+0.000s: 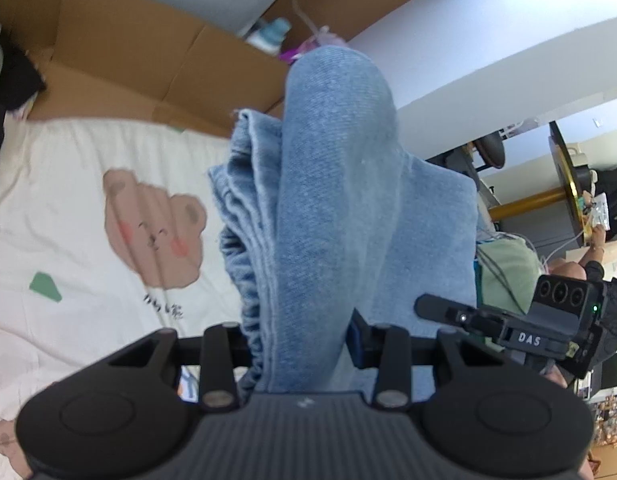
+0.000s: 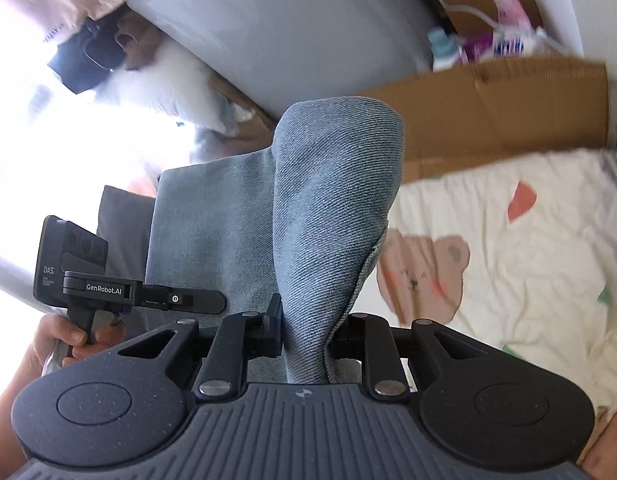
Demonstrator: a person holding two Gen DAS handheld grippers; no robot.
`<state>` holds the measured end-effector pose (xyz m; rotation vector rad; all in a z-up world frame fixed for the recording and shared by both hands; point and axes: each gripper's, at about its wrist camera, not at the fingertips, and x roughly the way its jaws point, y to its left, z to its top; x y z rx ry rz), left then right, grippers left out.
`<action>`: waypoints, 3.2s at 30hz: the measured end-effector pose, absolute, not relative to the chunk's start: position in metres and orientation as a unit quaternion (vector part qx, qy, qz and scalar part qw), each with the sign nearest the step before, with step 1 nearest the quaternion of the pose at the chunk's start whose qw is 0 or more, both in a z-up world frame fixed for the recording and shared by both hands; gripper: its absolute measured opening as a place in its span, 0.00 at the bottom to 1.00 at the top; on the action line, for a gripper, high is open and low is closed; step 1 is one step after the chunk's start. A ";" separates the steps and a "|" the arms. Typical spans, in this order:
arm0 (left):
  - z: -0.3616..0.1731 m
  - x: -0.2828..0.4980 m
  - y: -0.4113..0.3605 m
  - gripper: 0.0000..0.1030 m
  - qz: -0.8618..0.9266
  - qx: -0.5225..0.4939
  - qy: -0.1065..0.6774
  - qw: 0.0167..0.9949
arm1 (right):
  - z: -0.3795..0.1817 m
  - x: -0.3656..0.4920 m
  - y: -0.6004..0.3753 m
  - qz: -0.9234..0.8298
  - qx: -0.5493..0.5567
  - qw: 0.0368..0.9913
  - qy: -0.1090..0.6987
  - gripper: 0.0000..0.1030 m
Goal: Fold clothes
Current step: 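Carry the denim stack with both tools toward the brown cardboard pile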
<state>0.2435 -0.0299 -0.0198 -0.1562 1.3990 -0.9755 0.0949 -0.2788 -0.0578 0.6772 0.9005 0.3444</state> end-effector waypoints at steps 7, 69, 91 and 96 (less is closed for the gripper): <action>0.025 0.229 -0.064 0.40 -0.434 -0.064 0.613 0.657 | -0.001 0.085 -0.307 0.155 0.297 0.847 0.412 0.20; -0.182 0.183 -0.438 0.40 -0.490 -0.087 0.652 0.573 | -0.144 0.063 -0.659 -0.058 0.325 0.849 0.413 0.20; -0.273 0.204 -0.480 0.40 -0.503 -0.143 0.688 0.503 | -0.203 0.086 -0.691 -0.094 0.266 0.861 0.424 0.20; -0.284 0.212 -0.480 0.39 -0.498 -0.146 0.687 0.508 | -0.217 0.094 -0.693 -0.090 0.273 0.860 0.422 0.20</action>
